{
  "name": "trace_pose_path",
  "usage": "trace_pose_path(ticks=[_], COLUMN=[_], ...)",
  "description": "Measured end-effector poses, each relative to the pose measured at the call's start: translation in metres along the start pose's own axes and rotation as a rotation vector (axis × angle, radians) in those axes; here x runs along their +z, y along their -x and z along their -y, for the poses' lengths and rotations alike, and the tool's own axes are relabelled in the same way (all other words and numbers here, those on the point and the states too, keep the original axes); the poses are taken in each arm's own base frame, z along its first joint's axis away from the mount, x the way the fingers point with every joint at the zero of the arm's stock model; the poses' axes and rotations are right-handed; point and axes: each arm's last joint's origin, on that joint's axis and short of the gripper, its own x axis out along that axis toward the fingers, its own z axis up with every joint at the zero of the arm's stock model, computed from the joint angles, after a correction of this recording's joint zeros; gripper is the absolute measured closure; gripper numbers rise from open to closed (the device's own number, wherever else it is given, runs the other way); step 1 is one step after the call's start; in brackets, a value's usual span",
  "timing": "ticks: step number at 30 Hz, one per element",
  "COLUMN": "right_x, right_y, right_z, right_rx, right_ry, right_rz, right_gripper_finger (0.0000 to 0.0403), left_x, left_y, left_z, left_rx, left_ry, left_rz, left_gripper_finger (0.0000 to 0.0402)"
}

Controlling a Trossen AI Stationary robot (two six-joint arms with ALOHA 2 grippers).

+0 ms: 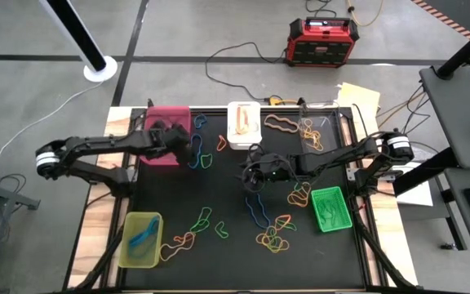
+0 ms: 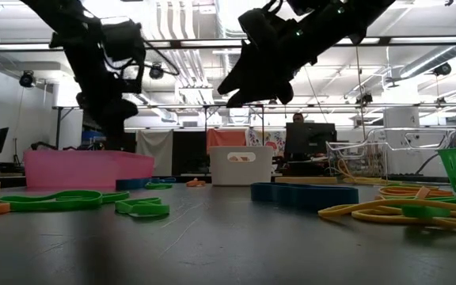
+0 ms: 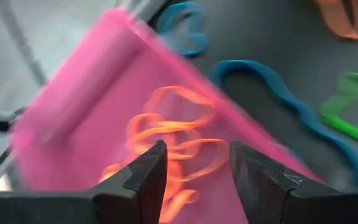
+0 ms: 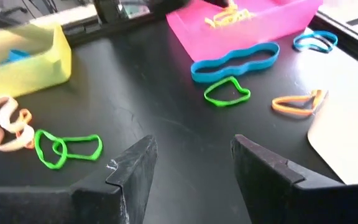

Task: Sort rubber bands into baskets
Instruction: Put the blue rubber band into the yellow bin

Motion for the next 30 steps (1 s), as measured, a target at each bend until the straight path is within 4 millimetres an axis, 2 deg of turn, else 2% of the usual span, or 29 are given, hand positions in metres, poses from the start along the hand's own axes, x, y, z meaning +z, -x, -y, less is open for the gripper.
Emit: trace_pose_path(ticks=[8,14,16,24,30], right_x=[-0.003,-0.004,-0.007,-0.042,-0.06], right_y=[0.0,0.0,0.0,0.009,-0.001], right_z=[0.001,0.001,0.0,-0.002,-0.005], right_rx=[-0.008,0.006,-0.001,-0.074,-0.1], right_ry=[0.007,-0.014,-0.042,-0.124,-0.122], right_rz=[-0.027,-0.039,-0.074,-0.402,-0.48], right_gripper_finger=[0.0202,0.0202,0.0202,0.0202,0.0202], left_x=[-0.006,-0.007,-0.008,-0.008,-0.005], left_y=[0.031,0.055,0.059,0.061,0.062], left_z=[0.052,0.081,0.084,0.087,0.089], left_rx=[-0.34,-0.535,-0.552,-0.565,-0.58], left_ry=[-0.317,-0.41,-0.421,-0.415,-0.382], left_rz=[0.134,0.3,0.319,0.332,0.387], left_gripper_finger=[0.0244,0.0244,0.0244,0.0244,0.0245])
